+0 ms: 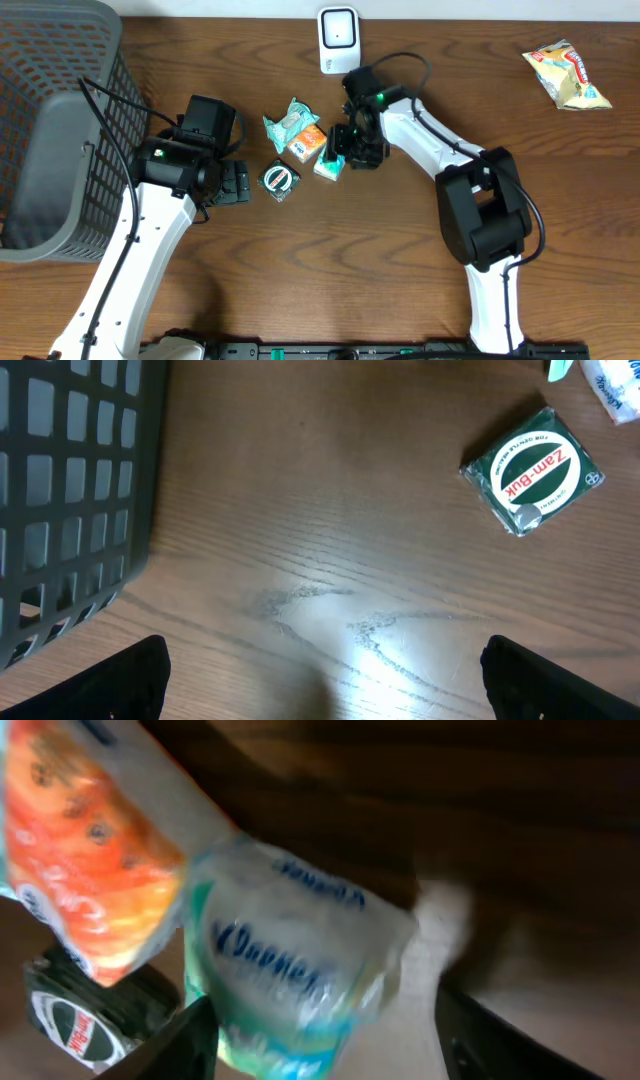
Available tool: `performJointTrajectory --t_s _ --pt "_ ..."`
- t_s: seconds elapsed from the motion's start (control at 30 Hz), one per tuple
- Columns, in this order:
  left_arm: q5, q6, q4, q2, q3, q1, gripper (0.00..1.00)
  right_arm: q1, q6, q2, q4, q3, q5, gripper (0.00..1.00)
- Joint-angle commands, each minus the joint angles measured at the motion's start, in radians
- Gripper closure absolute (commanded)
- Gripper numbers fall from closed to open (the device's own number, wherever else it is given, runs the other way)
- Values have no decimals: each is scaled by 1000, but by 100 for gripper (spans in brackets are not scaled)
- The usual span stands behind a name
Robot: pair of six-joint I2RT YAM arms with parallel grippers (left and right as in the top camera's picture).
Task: Scan the item barcode
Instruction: 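Grasp the Kleenex tissue pack with the right gripper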
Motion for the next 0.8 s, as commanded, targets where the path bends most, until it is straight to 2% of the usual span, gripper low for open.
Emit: performJointTrajectory --t_s 0.0,0.33,0.37,0.47,0.5,0.77 --pt "-10 -2 -3 4 -1 3 2 -44 -24 -7 55 -69 -121 41" --pt "-10 -2 -3 4 -1 3 2 -107 -24 -7 228 -229 -210 58" --pt "-10 -2 -3 4 -1 3 2 -109 -24 -7 245 -241 -218 64" --pt "-10 -2 -3 4 -1 3 2 -109 -24 -7 247 -248 -217 91" --pt "-10 -2 -3 4 -1 3 2 -110 -24 -7 246 -248 -217 94" --pt "-10 -2 -3 4 -1 3 2 -115 -31 -7 244 -248 -214 95"
